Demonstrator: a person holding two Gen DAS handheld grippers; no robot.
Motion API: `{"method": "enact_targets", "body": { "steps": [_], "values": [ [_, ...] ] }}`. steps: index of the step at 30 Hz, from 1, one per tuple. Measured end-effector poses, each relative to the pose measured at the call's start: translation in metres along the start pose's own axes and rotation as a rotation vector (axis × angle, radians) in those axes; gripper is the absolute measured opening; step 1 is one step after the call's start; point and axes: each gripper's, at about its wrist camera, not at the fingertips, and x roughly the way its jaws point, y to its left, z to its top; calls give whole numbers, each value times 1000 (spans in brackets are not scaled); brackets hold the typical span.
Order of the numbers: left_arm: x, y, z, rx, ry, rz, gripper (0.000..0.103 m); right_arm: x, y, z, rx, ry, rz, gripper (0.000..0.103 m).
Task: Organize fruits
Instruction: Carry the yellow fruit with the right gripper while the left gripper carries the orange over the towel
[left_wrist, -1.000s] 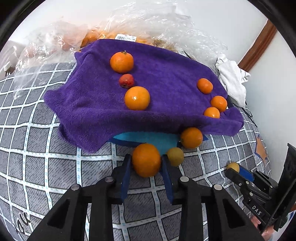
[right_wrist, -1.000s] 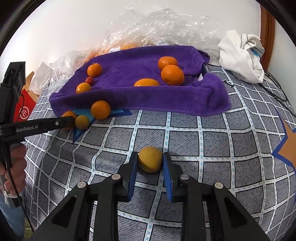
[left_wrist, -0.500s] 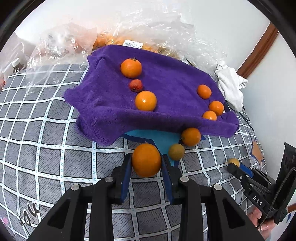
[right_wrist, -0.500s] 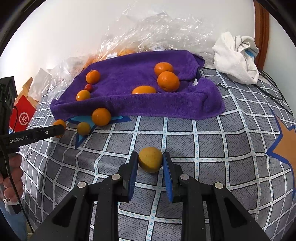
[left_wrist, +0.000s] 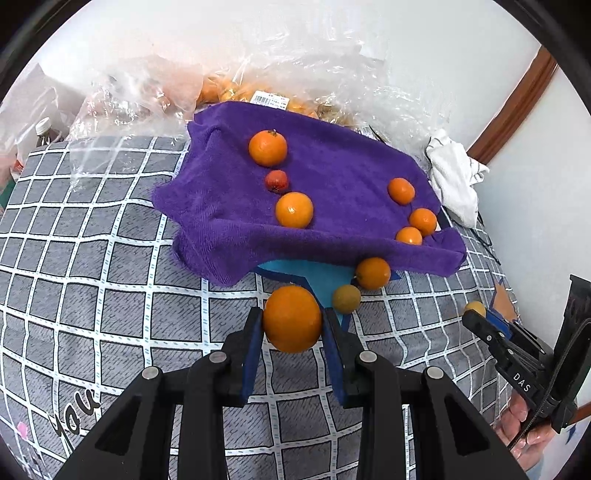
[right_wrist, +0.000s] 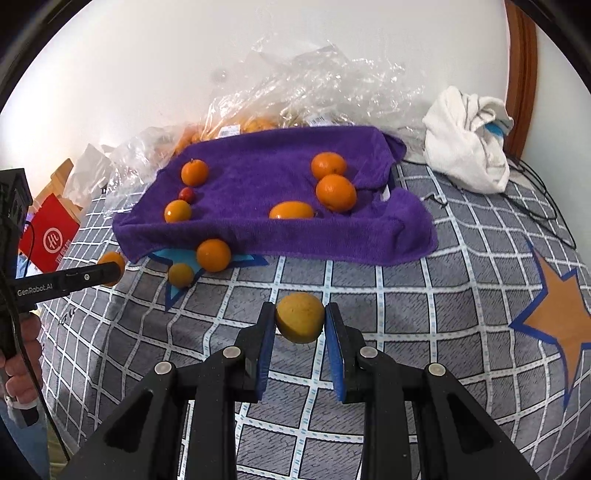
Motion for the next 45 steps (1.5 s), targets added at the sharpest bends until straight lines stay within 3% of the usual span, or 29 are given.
{"method": "enact_targets", "body": {
  "steps": [27,45],
  "values": [
    [-31,-12,54,18,-97,-21,30,-22,-9,60,19,-123,-14,27],
    [-21,-5,95,34,-130,4,30,6,-41,108,36,-152,-46,27]
  ]
}}
